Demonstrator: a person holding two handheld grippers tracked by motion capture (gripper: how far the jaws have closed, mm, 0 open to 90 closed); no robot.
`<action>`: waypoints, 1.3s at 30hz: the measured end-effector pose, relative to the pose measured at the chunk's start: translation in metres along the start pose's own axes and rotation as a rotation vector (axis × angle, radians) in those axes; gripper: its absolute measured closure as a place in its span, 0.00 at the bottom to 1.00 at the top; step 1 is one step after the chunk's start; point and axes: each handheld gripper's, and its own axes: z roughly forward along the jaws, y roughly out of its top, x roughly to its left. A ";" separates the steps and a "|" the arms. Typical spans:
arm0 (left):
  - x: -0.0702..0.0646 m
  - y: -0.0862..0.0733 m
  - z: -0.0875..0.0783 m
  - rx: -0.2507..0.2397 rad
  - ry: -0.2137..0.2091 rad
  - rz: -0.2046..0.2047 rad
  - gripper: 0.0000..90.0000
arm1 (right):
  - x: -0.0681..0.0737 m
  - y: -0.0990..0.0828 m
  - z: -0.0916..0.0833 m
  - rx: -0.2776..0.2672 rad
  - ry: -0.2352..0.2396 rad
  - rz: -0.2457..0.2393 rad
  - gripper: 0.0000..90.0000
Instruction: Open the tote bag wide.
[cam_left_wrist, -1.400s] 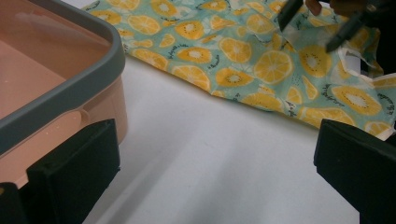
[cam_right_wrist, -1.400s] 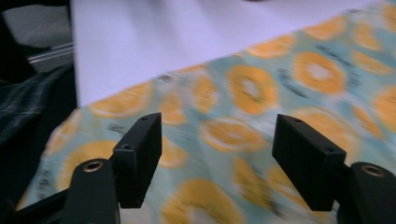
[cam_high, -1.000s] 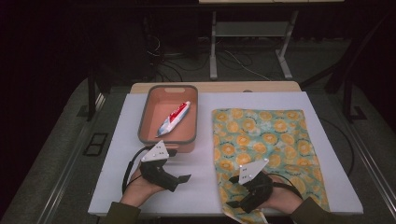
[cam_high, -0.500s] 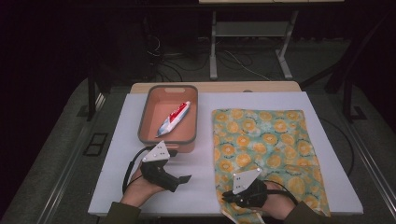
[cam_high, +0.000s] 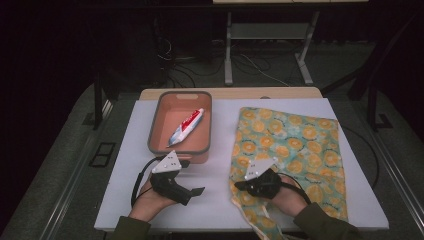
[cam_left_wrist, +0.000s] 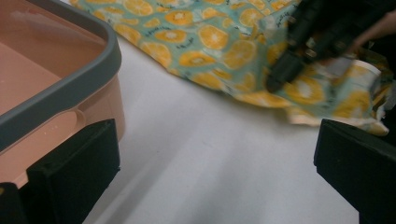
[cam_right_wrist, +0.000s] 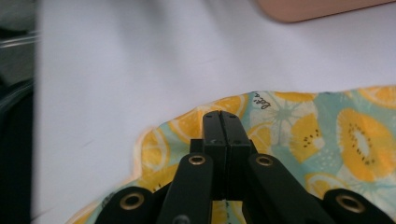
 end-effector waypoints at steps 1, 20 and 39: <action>0.000 0.000 0.000 -0.001 0.000 0.000 0.00 | -0.006 0.004 0.002 -0.001 -0.013 0.014 1.00; 0.001 -0.002 0.000 -0.009 -0.008 -0.009 0.00 | -0.073 0.034 0.042 -0.027 -0.093 0.223 0.99; 0.000 -0.003 0.001 -0.005 -0.005 -0.009 0.00 | -0.058 -0.009 -0.076 -0.069 -0.064 0.171 0.41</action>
